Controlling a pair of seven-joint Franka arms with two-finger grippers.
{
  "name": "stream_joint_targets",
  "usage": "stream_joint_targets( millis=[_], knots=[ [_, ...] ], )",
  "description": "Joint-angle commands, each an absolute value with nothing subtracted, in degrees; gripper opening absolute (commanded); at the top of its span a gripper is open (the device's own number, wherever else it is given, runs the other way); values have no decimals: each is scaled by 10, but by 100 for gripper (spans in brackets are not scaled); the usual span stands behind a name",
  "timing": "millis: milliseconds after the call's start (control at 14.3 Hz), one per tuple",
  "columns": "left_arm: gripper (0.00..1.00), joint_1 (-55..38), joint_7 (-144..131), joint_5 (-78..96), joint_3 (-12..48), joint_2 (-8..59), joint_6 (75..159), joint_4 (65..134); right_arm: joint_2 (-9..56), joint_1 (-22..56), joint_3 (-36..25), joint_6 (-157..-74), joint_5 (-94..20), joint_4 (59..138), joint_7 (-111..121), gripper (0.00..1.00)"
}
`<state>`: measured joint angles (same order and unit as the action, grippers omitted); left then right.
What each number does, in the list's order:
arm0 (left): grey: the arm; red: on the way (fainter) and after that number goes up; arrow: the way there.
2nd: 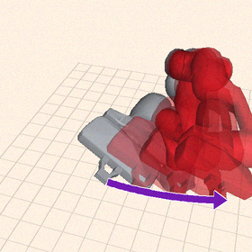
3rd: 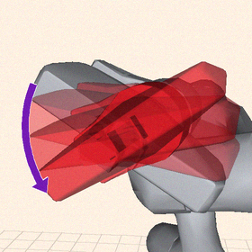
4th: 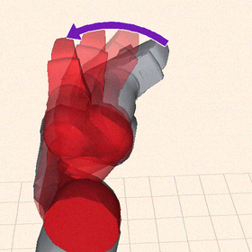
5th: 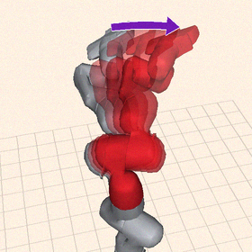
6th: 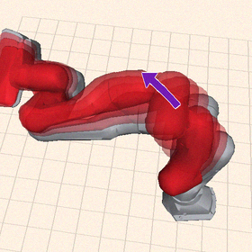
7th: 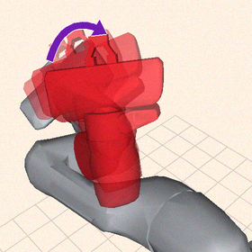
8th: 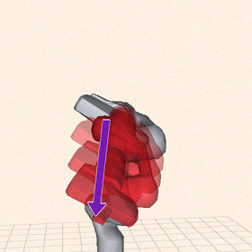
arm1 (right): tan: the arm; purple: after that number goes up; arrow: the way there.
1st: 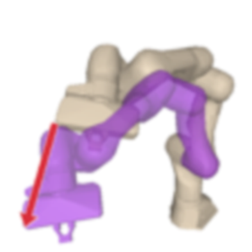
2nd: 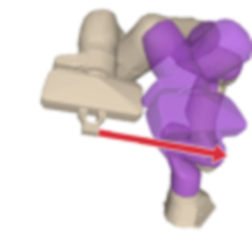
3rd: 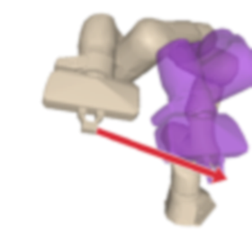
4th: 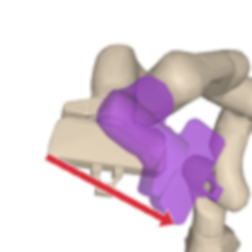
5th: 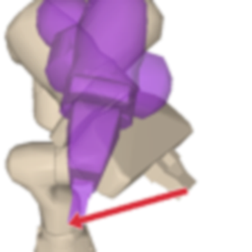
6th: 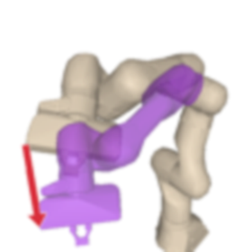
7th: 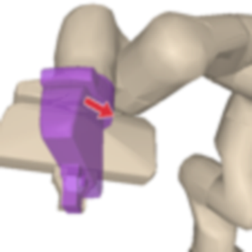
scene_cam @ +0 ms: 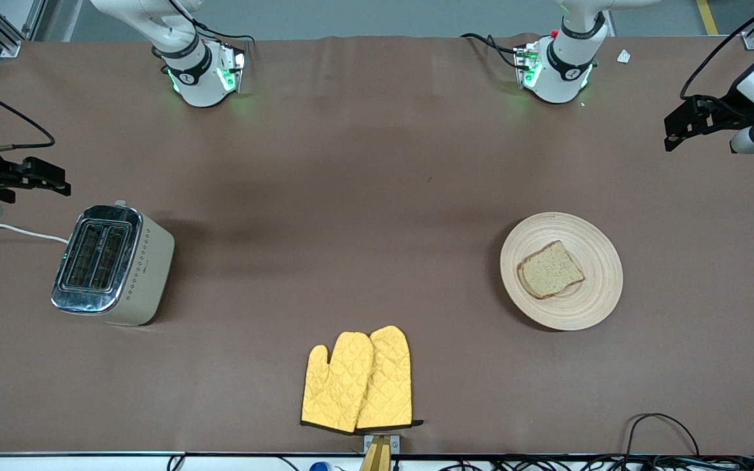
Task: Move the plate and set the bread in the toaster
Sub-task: 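Reach the left gripper toward the rim of the wooden plate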
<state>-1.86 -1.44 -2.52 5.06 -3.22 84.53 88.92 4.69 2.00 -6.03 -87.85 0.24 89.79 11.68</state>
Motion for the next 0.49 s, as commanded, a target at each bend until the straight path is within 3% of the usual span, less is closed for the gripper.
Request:
stream_joint_targets(
  millis=[0,419],
  knots=[
    [100,-19,-18,-25,51,-22,831,870,35,22,-60,-877,3,908,111,100],
    [100,-13,-10,-28,34,18,833,833,35,22,-60,-877,3,908,110,100]
  ],
)
